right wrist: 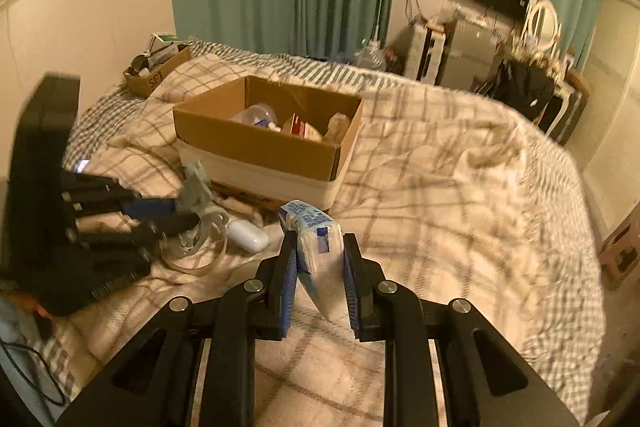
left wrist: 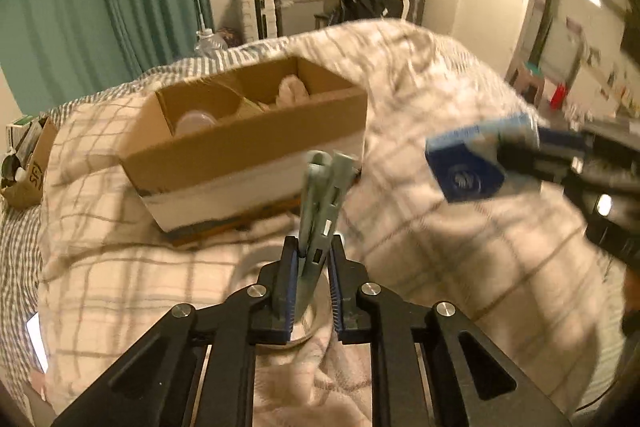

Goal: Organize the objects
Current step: 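Grasp the blue tissue pack with the right tool while the left tool grasps the grey-green clip, then drop the clip and tissue pack into the cardboard box, open both tools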

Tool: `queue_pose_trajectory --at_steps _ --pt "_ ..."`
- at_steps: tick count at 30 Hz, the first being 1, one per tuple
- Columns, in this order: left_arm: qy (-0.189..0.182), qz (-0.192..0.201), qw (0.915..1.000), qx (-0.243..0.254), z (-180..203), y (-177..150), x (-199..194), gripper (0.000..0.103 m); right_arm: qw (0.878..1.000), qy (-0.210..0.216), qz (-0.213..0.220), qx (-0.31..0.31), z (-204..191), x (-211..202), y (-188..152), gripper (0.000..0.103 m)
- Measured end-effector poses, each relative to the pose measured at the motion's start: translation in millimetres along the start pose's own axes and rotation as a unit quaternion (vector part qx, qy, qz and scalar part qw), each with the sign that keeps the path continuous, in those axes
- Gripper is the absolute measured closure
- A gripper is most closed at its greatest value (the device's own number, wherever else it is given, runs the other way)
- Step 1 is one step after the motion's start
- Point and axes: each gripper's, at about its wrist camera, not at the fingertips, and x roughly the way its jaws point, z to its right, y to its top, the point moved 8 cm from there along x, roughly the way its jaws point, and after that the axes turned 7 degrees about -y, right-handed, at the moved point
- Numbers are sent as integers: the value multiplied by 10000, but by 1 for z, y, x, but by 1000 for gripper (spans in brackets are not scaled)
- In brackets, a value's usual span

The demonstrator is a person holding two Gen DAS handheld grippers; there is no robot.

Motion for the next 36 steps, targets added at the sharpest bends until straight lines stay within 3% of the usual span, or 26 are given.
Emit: queue_pose_trajectory --at_steps 11,20,28,36 --pt "-9 747 9972 -90 -8 50 -66 90 9982 -103 579 -82 -12 -44 40 83" --pt "381 1268 9910 -201 -41 122 -91 90 9942 9 1060 -167 -21 -54 125 83" --pt "700 1000 9919 -360 -86 160 -42 90 9957 1 862 -352 -24 9 190 83" --pt "694 390 9952 -572 -125 142 44 90 9993 185 242 -205 -26 115 197 83"
